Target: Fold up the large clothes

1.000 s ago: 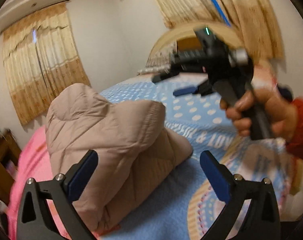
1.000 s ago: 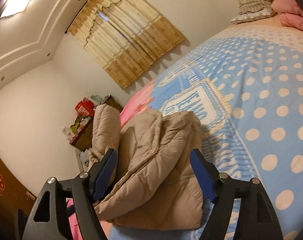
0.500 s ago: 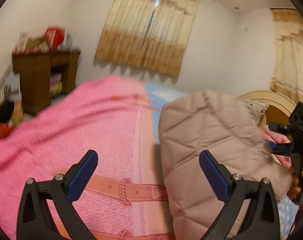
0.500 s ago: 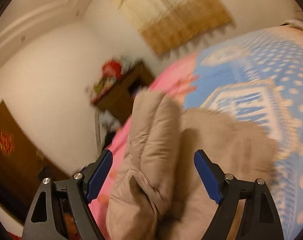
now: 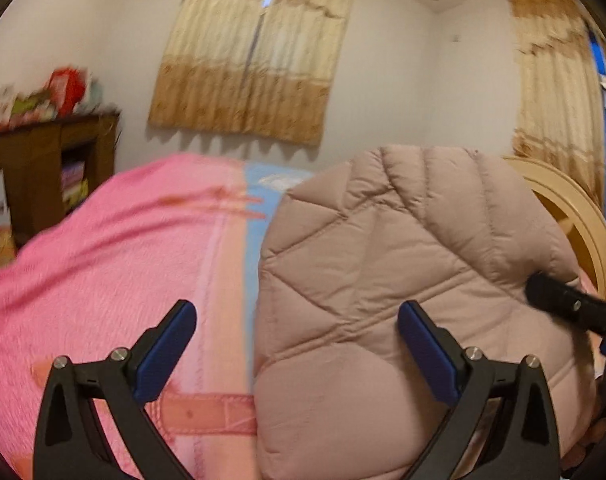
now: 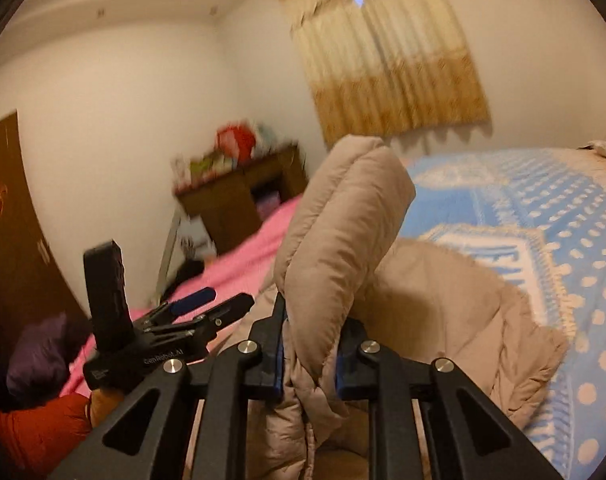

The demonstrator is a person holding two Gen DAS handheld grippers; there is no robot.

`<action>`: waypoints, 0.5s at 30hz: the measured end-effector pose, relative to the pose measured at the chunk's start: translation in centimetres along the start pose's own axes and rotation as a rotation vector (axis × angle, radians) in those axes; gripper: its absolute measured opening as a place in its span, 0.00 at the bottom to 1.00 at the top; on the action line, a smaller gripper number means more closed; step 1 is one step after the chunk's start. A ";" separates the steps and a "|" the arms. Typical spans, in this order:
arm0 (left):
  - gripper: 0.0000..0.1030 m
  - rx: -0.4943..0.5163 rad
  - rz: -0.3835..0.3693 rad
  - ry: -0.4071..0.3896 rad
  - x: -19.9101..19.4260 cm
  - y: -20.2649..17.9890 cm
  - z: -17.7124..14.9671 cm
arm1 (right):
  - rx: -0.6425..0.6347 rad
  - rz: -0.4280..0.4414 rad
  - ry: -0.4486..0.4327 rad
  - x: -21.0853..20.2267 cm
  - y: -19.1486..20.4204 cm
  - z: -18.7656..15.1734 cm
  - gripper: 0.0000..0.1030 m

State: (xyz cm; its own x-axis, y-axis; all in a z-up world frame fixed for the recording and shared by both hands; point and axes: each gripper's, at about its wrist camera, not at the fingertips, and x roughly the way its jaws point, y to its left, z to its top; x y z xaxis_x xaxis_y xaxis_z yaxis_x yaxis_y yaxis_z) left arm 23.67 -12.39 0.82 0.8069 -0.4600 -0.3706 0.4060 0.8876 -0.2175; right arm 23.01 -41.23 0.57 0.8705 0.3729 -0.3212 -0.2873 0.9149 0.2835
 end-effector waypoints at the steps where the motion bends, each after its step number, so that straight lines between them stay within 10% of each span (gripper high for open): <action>1: 0.99 0.014 -0.011 -0.008 -0.1 -0.5 0.3 | 0.023 -0.010 -0.015 -0.8 -0.8 -0.2 0.17; 8: 1.00 0.078 -0.076 -0.009 2.4 -5.1 2.0 | 0.331 0.004 0.042 -0.7 -9.7 -6.6 0.17; 11: 1.00 0.224 0.000 0.148 6.9 -7.6 0.1 | 0.418 0.034 0.055 -0.4 -11.0 -8.1 0.23; 15: 1.00 0.232 0.036 0.117 6.9 -6.9 -2.2 | 0.448 0.037 -0.007 -4.0 -12.2 -6.6 0.62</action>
State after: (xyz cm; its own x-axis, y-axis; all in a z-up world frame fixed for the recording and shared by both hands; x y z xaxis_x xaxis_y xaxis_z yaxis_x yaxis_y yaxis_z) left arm 25.51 -21.78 -2.25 0.7729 -0.4160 -0.4792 0.4767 0.8790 0.0057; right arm 20.39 -52.86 -7.59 0.8663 0.4010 -0.2977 -0.1176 0.7432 0.6587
